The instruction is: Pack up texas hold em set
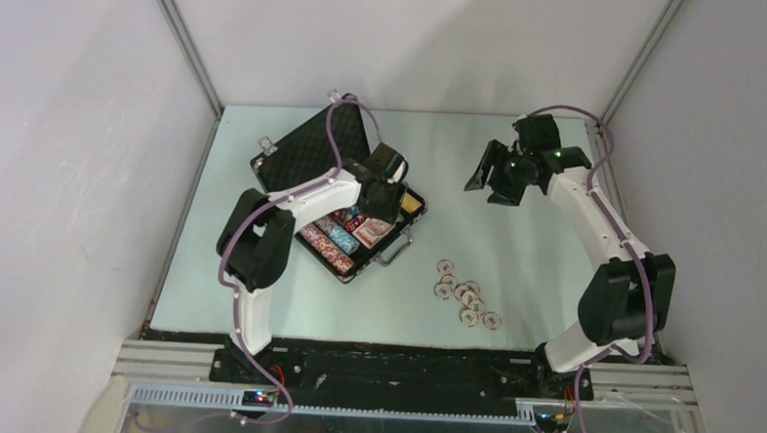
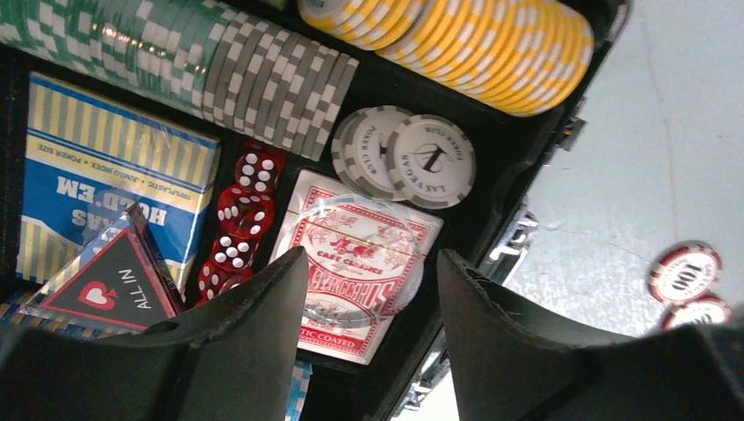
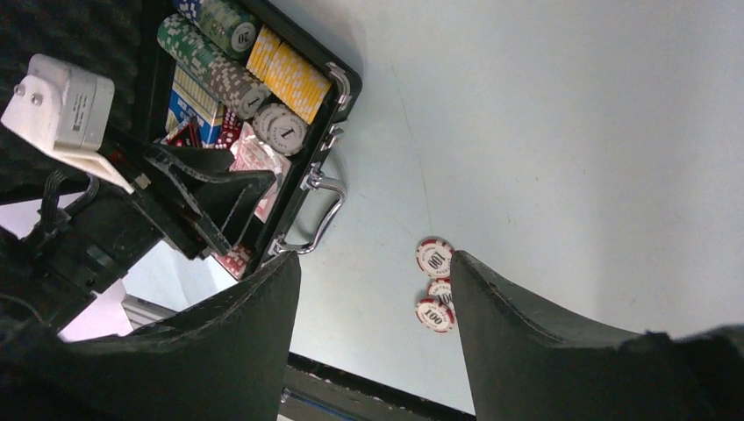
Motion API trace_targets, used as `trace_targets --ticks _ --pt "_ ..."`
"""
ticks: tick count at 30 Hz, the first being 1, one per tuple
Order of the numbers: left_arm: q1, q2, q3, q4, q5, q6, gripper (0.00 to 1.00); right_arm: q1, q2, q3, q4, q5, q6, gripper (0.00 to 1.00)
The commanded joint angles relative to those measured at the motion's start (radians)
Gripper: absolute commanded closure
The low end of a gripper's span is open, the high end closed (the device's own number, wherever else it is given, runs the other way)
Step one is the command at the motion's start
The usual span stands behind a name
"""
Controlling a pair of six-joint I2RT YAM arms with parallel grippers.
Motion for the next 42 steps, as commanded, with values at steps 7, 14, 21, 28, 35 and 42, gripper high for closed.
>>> trace_targets --ticks 7,14,21,28,35,42 --pt "0.003 -0.003 -0.025 -0.089 -0.199 -0.013 0.39 0.001 -0.032 -0.028 0.037 -0.005 0.0 0.35" --pt "0.02 -0.086 -0.103 -0.064 -0.179 -0.045 0.39 0.001 -0.03 -0.028 0.041 -0.005 -0.008 0.35" --pt "0.032 -0.179 -0.081 0.074 -0.019 -0.104 0.37 -0.001 -0.033 -0.028 0.035 -0.003 -0.022 0.35" --pt "0.105 -0.092 0.109 -0.034 0.138 -0.331 0.36 -0.002 -0.04 -0.027 0.021 0.004 -0.036 0.35" --pt "0.153 -0.068 0.096 -0.032 0.254 -0.725 0.35 0.004 -0.045 -0.025 0.001 0.004 -0.014 0.35" --pt "0.142 -0.138 -0.07 0.037 0.145 -1.087 0.43 0.063 -0.073 -0.049 0.003 0.031 0.013 0.36"
